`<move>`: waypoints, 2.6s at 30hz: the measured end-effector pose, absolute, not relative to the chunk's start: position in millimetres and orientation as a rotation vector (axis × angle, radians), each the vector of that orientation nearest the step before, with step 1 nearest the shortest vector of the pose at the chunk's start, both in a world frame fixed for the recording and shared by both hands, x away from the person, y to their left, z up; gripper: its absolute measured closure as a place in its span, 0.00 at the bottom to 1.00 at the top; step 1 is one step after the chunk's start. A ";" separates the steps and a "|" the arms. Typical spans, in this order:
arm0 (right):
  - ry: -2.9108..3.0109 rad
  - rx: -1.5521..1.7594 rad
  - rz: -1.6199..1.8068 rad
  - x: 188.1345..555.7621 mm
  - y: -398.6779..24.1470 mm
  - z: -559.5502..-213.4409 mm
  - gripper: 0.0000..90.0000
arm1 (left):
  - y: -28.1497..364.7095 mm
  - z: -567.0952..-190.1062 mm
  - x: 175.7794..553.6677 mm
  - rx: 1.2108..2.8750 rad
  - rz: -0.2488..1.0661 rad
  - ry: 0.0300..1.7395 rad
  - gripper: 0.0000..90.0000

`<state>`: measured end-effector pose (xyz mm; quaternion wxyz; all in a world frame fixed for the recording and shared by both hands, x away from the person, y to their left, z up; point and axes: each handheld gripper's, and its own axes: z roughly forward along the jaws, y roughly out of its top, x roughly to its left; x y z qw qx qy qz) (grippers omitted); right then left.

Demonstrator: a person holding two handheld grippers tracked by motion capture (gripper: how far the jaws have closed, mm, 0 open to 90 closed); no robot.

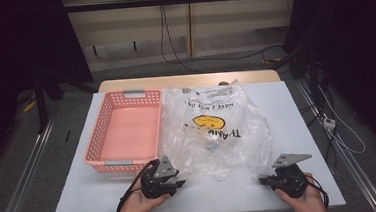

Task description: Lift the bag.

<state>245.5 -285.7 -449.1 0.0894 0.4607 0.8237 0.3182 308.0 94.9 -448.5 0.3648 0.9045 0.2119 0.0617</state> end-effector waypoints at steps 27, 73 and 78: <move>2.344 1.368 1.232 247.1 -296.8 -429.4 1.00 | 121.2 -413.0 312.6 2.159 0.144 0.561 1.00; 2.004 1.146 1.443 341.7 -302.4 -277.5 1.00 | 146.2 -266.3 376.5 1.845 0.387 0.586 1.00; 1.935 1.127 1.481 351.2 -302.9 -258.9 1.00 | 151.9 -254.1 383.3 1.793 0.433 0.601 1.00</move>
